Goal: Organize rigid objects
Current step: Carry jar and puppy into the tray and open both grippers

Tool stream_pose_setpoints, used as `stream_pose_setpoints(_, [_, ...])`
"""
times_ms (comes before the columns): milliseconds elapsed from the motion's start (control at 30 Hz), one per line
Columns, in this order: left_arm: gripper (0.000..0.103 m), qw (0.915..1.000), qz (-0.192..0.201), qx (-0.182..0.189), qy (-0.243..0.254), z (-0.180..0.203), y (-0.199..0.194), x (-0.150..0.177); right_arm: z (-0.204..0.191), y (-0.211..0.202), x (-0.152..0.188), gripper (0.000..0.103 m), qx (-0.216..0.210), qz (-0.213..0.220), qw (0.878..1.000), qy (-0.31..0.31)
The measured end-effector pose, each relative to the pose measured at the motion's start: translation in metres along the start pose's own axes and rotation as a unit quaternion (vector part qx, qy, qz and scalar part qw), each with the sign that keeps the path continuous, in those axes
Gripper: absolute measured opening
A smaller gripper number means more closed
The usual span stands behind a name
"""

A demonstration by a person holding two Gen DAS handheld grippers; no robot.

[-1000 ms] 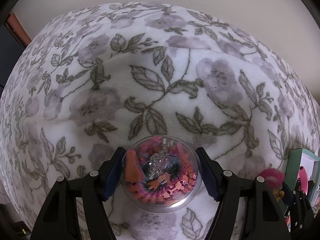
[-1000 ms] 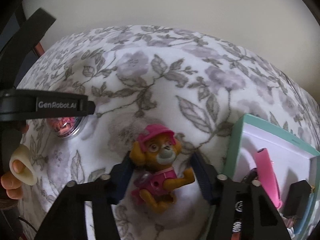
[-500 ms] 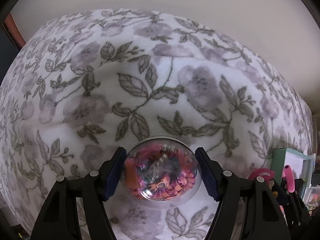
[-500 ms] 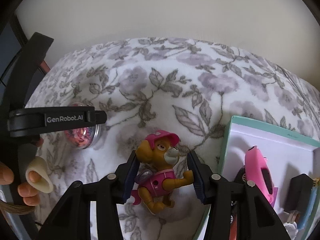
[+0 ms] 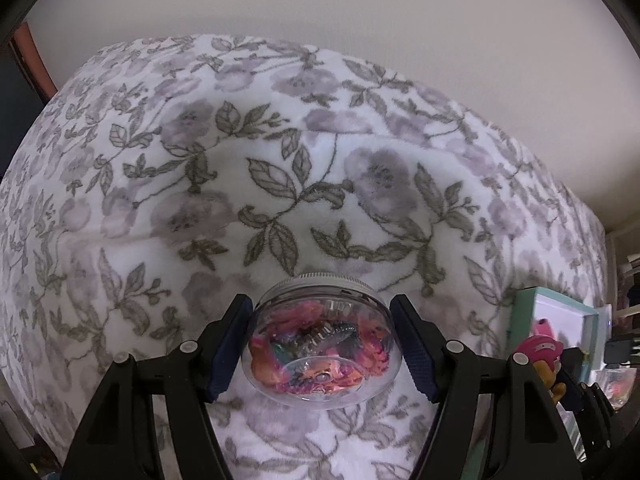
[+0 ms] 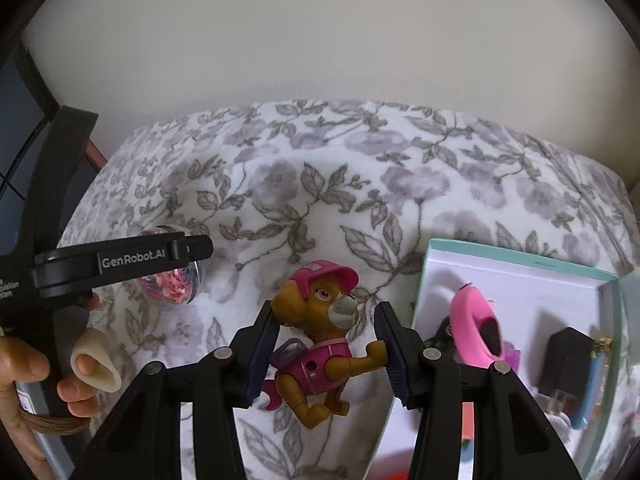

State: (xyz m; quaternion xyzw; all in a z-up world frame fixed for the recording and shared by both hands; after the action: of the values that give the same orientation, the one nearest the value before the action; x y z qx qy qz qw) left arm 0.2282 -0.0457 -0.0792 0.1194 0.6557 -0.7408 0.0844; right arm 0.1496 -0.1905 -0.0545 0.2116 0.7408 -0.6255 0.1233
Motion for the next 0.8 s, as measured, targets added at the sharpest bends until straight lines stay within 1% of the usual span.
stream_pose_setpoints(233, [0.072, 0.9992, 0.027, 0.029, 0.002, 0.017, -0.053, 0.010, 0.007, -0.048, 0.001, 0.052, 0.021, 0.019, 0.999, 0.015])
stream_pose_setpoints(367, [0.072, 0.9971, 0.032, 0.068, 0.014, 0.037, -0.082, 0.022, 0.017, -0.077, 0.009, 0.052, 0.029, 0.025, 0.999, 0.034])
stream_pose_setpoints(500, [0.072, 0.9952, 0.053, 0.067, 0.047, 0.057, -0.114, 0.041, 0.030, -0.101, 0.022, 0.052, 0.046, 0.024, 0.997, 0.058])
stream_pose_setpoints(600, [0.072, 0.9930, 0.067, 0.074, 0.063, 0.069, -0.131, 0.057, 0.039, -0.117, 0.033, 0.052, 0.049, 0.027, 0.995, 0.079])
stream_pose_setpoints(700, [0.072, 0.9906, 0.078, 0.072, 0.086, 0.082, -0.140, 0.076, 0.046, -0.129, 0.043, 0.052, 0.056, 0.031, 0.994, 0.090])
stream_pose_setpoints(800, [0.072, 0.9875, 0.070, 0.082, 0.115, 0.099, -0.139, 0.098, 0.055, -0.139, 0.058, 0.052, 0.058, 0.033, 0.992, 0.103])
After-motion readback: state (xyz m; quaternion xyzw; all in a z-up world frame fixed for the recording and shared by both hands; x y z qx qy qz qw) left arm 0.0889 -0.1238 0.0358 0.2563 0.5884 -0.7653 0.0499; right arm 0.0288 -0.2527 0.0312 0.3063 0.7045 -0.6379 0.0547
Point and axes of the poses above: each gripper's, at about its wrist camera, not at the fingertips, and y roughly the way its jaws point, z to its right, x to its underside, the point moved 7 cm from there along y, roughly the way its jaws point
